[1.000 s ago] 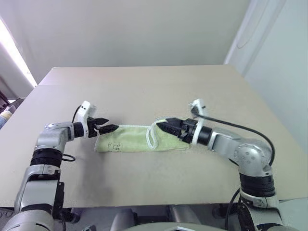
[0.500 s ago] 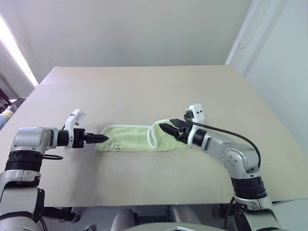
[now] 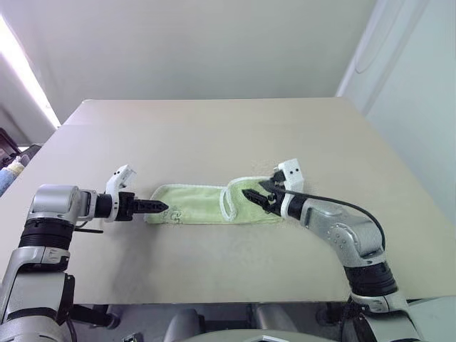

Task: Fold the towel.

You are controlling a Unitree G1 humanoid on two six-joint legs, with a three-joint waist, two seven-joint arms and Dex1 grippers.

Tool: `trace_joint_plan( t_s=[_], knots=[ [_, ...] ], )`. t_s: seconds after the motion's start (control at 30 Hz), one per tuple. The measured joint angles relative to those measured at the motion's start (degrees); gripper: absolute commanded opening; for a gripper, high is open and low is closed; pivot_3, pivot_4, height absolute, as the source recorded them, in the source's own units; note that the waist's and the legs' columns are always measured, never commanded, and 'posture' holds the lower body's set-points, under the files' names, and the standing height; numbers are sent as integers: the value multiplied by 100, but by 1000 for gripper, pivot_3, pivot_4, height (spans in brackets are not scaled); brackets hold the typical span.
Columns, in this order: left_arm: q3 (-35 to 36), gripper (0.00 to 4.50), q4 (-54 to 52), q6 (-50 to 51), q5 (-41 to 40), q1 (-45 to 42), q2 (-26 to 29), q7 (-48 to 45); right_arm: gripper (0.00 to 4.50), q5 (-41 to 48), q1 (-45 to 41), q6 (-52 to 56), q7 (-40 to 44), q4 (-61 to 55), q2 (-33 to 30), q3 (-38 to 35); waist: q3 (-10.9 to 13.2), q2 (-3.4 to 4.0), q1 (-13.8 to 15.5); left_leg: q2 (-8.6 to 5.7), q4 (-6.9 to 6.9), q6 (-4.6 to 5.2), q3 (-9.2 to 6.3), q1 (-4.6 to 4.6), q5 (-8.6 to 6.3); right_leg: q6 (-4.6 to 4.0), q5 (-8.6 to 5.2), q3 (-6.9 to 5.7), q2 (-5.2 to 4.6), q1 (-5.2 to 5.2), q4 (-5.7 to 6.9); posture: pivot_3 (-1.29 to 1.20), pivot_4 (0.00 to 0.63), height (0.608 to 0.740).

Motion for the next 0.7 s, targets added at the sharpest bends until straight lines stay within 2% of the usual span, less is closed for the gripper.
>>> trace_joint_plan(
  t_s=[0.33,0.43,0.7],
  knots=[
    [127,4372,48,127,-192,-26,-140,142,3470,-264,31,-137,135,23,8,-32,0,0,-22,-2,7,0,-9,-1,0,2,0,0,2,4,2,0,0,712],
    [127,3790,67,139,-238,-26,-157,149,3524,-341,25,-144,169,75,-38,-137,0,0,-26,-2,7,0,-10,-1,0,2,0,0,2,4,3,0,0,712],
    [181,963,62,333,-561,-40,-237,116,3524,-442,22,-143,213,121,-30,-201,2,-2,-47,-1,6,0,-10,-3,0,1,0,1,7,-6,12,0,0,712]
  ],
)
